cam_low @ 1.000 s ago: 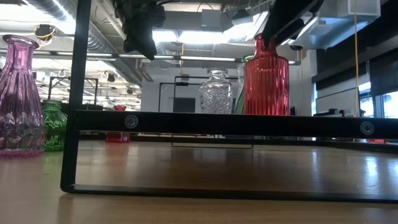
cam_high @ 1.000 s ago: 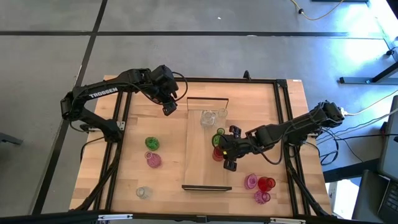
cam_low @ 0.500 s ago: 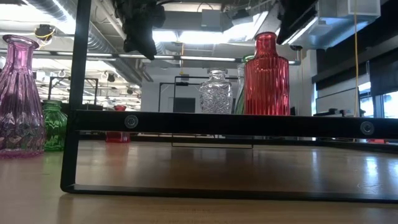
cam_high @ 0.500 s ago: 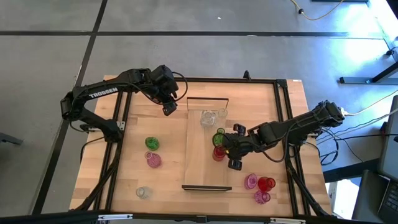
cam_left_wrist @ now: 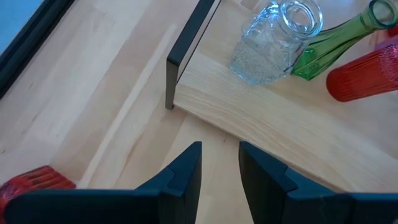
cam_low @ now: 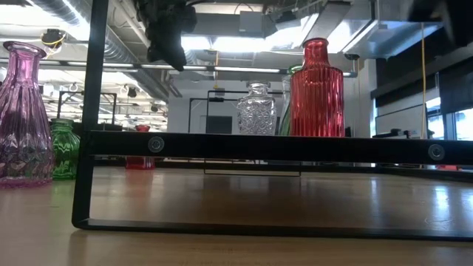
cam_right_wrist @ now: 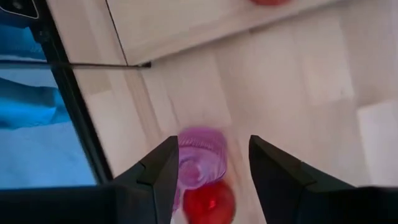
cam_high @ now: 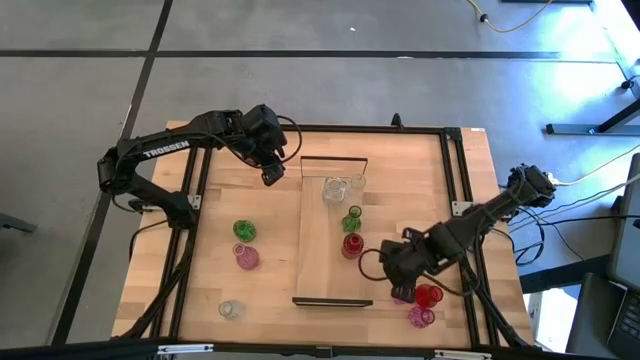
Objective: Sort vases onto shelf
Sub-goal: Put the top right pink vase on the shelf
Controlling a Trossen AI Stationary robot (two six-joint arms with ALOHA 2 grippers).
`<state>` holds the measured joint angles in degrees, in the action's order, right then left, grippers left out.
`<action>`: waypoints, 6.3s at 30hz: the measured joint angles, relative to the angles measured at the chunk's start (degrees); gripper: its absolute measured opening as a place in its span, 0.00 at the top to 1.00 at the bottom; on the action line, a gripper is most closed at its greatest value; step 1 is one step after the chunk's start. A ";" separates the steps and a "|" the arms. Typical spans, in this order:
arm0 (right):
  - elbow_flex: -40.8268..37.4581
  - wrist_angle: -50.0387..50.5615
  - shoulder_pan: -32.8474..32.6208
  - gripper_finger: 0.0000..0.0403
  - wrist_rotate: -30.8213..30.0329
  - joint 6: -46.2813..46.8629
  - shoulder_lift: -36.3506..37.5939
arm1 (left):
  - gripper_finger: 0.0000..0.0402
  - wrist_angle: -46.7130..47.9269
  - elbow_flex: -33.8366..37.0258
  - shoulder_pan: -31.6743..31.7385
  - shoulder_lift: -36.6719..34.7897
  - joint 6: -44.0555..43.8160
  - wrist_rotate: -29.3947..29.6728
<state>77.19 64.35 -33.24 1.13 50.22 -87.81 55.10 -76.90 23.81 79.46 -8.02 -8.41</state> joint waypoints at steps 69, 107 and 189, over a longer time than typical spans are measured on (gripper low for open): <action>-16.27 -15.27 4.74 0.98 11.53 12.34 -2.80 | 0.75 -2.09 0.00 0.10 0.00 2.64 1.37; 7.07 10.94 4.72 1.00 -12.38 -5.94 -3.22 | 0.75 -2.89 0.00 1.03 0.00 3.72 2.89; 17.83 2.80 1.77 0.71 -13.95 -1.99 -21.57 | 0.75 -0.53 0.02 1.01 0.02 9.98 3.00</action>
<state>95.02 67.15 -31.46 -12.83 48.23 -109.38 54.57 -76.88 24.82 79.48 1.96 -5.41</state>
